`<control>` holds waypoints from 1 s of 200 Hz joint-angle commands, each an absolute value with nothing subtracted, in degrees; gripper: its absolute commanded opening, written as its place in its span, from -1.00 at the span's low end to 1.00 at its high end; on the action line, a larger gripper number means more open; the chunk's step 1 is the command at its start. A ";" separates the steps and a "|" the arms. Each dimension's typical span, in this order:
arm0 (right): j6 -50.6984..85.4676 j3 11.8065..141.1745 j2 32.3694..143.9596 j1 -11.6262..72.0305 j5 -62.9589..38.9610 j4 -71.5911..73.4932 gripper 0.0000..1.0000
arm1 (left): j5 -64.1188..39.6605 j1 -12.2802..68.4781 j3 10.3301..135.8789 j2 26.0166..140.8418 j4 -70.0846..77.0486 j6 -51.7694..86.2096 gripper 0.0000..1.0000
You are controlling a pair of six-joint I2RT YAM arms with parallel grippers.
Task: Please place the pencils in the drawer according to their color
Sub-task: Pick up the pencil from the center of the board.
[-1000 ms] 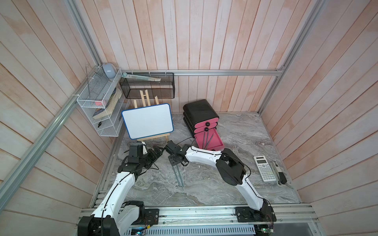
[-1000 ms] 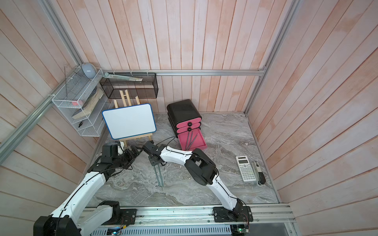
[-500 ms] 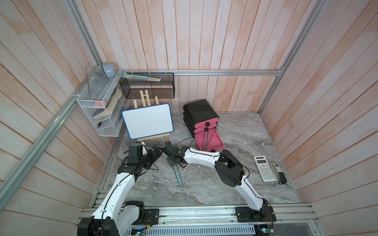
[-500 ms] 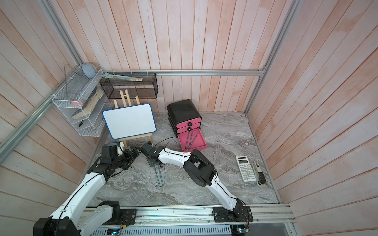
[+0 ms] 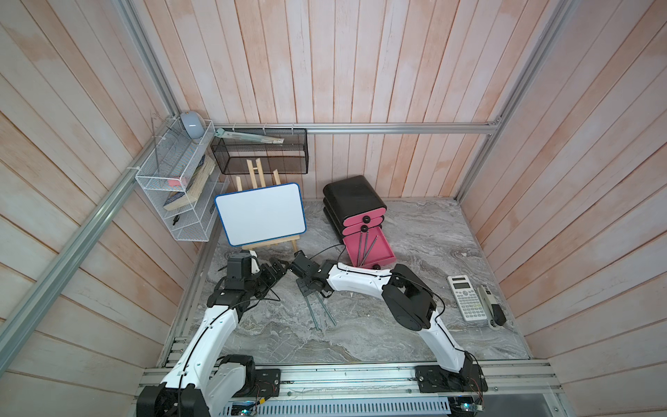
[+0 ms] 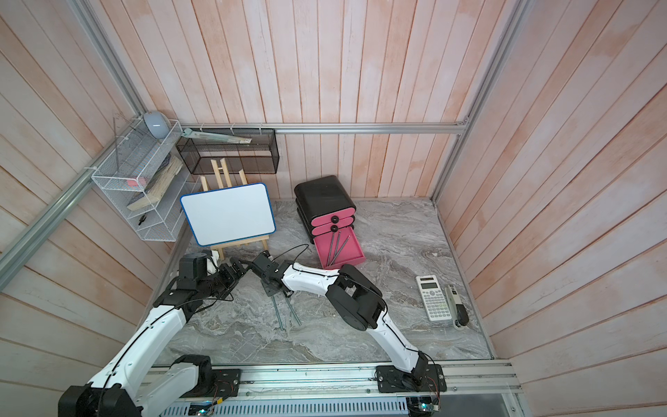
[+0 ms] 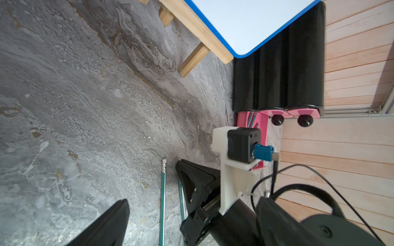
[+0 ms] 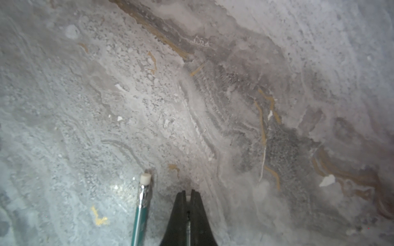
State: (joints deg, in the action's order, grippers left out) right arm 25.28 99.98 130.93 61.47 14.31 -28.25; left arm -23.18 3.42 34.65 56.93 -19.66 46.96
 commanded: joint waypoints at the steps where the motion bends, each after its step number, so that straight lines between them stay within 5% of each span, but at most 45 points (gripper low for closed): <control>1: 25.43 97.50 132.08 61.05 14.59 -32.80 -1.00 | -24.59 3.23 33.91 56.66 -18.59 46.58 0.99; 200: 40.07 73.54 103.25 40.77 -3.77 -11.21 -1.00 | -17.30 26.68 41.80 71.80 -9.78 53.40 0.99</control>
